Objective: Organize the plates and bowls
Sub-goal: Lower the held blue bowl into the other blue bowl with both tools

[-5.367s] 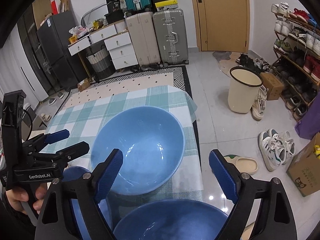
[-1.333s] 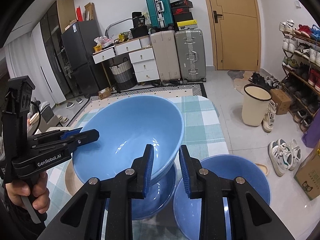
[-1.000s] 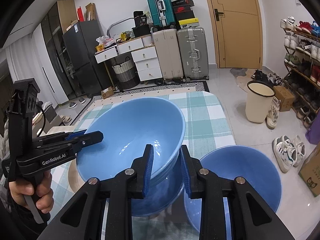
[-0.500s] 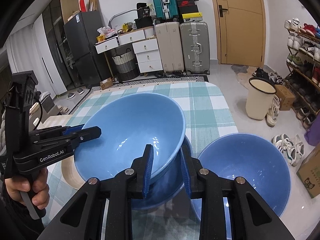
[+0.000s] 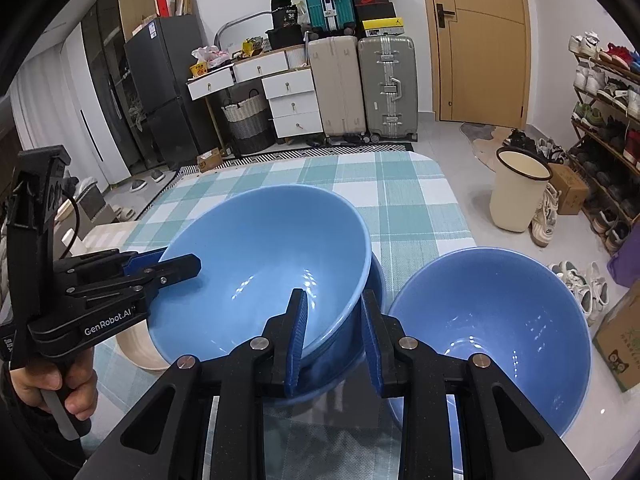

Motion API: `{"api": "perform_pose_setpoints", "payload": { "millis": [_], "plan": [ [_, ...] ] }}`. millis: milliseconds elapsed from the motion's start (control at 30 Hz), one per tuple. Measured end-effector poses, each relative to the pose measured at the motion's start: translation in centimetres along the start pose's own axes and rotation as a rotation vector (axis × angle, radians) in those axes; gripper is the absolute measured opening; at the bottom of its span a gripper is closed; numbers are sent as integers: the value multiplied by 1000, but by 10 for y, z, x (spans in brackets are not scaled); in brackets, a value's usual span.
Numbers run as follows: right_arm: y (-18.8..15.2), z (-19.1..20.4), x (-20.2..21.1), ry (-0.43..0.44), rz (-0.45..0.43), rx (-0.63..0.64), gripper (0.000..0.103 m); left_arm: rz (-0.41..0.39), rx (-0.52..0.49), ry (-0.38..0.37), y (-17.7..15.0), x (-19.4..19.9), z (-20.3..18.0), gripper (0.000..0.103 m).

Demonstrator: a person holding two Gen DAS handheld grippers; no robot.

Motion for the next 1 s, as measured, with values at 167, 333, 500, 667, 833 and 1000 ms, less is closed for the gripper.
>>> {"api": "perform_pose_setpoints", "payload": {
  "millis": [167, 333, 500, 667, 833, 1000],
  "plan": [
    [-3, -3, -5, 6, 10, -9, 27, 7, -2, -5, -3, -6, 1, 18],
    [-5, -3, -7, -11, 6, 8, 27, 14, -11, 7, -6, -13, 1, 18],
    [-9, 1, -8, -42, -4, 45, 27, 35, -19, 20, -10, -20, 0, 19],
    [-8, -3, -14, -31, 8, 41, 27, 36, -24, 21, -9, -24, 1, 19],
    [-11, 2, -14, -58, 6, 77, 27, 48, -13, 20, -11, -28, 4, 19],
    [-9, -2, -14, -53, 4, 68, 27, 57, 1, -2, -12, -28, 7, 19]
  ]
}}
Point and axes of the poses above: each gripper's, at about its wrist camera, not at the fingertips, and x roughly against the way its jaws point, z to its left, y to its top, the point moved 1 cm from there along -x, roughly the way its jaws point, and after that the axes turned 7 degrees about -y, right-handed, at the moved point
